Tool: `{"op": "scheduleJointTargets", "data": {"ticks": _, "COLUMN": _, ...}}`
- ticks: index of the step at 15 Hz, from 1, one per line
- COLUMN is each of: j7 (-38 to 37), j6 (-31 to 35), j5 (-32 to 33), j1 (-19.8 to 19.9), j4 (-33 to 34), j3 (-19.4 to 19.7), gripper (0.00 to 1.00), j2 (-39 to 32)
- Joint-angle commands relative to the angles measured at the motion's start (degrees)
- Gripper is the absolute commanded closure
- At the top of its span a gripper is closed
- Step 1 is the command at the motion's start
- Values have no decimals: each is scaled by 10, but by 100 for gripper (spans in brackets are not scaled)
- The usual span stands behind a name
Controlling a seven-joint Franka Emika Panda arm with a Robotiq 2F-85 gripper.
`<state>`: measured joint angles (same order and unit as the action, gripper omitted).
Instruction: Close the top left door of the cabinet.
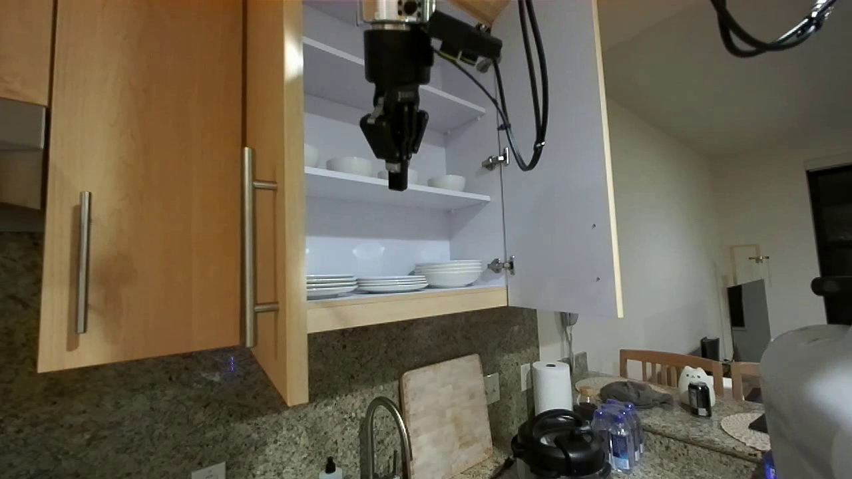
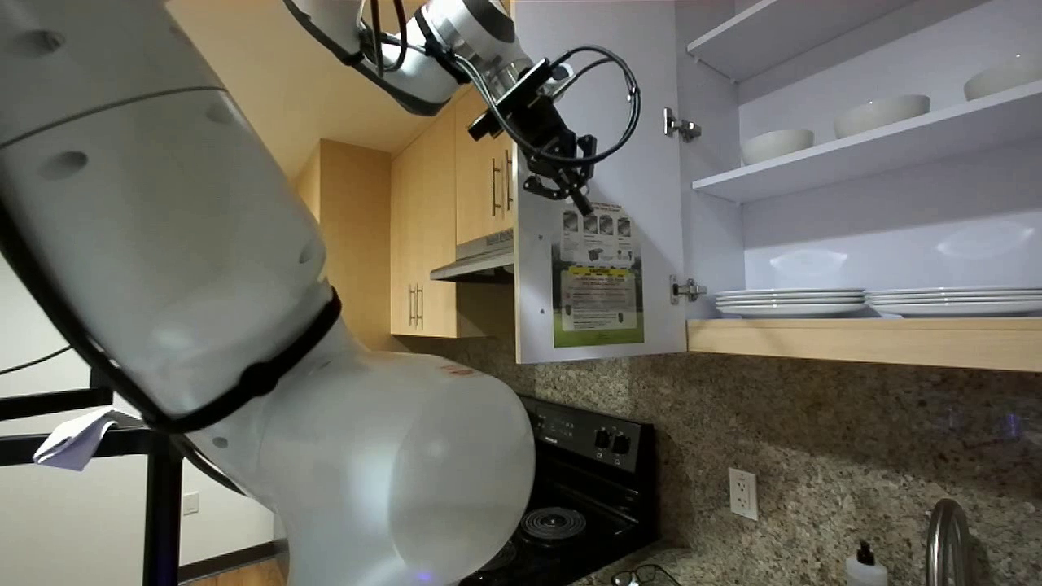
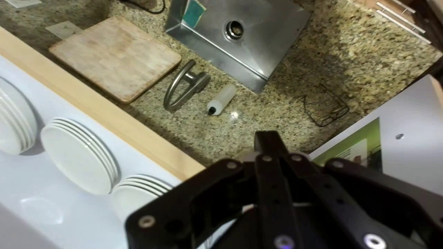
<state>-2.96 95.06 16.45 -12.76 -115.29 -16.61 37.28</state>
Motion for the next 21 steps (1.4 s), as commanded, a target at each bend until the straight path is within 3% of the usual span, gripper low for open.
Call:
{"op": "scheduleJointTargets", "data": {"ticks": 1, "j7": 40, "j6": 19, "j5": -60, "j1": -24, "j4": -30, "j3": 30, "gripper": 100, "j2": -14}}
{"op": "scheduleJointTargets", "data": {"ticks": 5, "j7": 34, "j6": 11, "j5": -117, "j1": -14, "j4": -73, "j3": 64, "gripper": 100, "j2": -6}}
{"op": "scheduleJointTargets", "data": {"ticks": 7, "j7": 26, "j6": 3, "j5": -101, "j1": -6, "j4": -55, "j3": 51, "gripper": 99, "j2": -19}}
{"op": "scheduleJointTargets", "data": {"ticks": 13, "j7": 30, "j6": 5, "j5": -112, "j1": -5, "j4": -73, "j3": 61, "gripper": 100, "j2": -16}}
{"op": "scheduleJointTargets", "data": {"ticks": 21, "j7": 6, "j6": 21, "j5": -168, "j1": -37, "j4": -179, "j3": 17, "gripper": 100, "j2": 39}}
